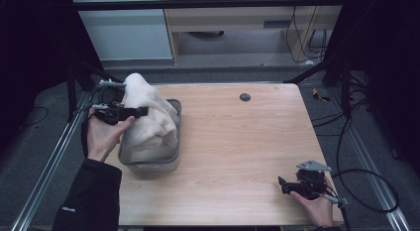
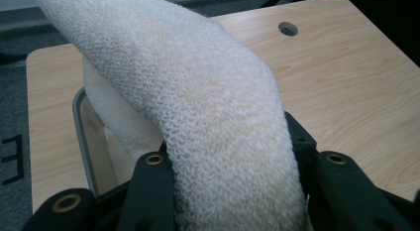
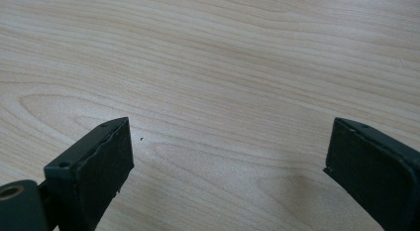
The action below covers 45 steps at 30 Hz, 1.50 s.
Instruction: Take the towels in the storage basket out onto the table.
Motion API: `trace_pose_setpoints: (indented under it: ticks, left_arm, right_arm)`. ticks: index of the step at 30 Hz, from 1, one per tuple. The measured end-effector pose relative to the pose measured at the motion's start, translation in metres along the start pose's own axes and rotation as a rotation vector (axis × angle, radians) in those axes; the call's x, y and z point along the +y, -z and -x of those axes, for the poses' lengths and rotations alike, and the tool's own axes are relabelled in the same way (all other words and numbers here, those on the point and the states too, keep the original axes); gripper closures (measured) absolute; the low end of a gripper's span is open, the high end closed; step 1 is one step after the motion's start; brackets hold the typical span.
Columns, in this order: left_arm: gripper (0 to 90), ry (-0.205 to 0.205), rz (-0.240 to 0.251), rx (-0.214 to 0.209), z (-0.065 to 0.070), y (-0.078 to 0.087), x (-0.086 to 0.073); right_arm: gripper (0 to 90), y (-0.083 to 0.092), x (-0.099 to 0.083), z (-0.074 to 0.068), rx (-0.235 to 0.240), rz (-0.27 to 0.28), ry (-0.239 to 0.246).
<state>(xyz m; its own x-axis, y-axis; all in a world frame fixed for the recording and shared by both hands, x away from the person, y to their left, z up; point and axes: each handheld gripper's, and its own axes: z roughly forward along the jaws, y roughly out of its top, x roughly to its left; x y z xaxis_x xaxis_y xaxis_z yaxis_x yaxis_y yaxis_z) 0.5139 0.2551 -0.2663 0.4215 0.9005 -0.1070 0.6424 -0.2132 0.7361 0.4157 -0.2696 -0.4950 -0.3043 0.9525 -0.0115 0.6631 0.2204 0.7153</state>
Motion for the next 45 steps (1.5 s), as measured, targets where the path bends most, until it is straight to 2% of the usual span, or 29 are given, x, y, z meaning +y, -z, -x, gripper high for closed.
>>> trace_pose_setpoints:
  ticks: [6,15,32,38,45]
  left_arm:
    - [59.0,0.003,0.011,-0.005,-0.001,0.01,0.004]
    - [59.0,-0.006,-0.012,0.0,-0.001,0.022,0.012]
    - [58.8,-0.024,-0.008,-0.013,0.003,0.049,0.024]
    - [58.7,-0.028,-0.004,-0.045,0.006,0.054,0.025]
    - [58.7,-0.048,0.006,-0.06,0.013,0.058,0.028]
  right_arm:
    - [4.4,0.0,0.0,0.0,0.0,0.001,0.0]
    - [4.4,0.0,0.0,0.0,0.0,0.001,-0.002]
    - [4.4,0.001,0.0,0.0,0.0,0.001,-0.009]
    - [4.5,0.001,0.0,0.0,0.001,0.002,-0.012]
    - [4.4,0.001,0.0,0.0,0.001,0.002,-0.012]
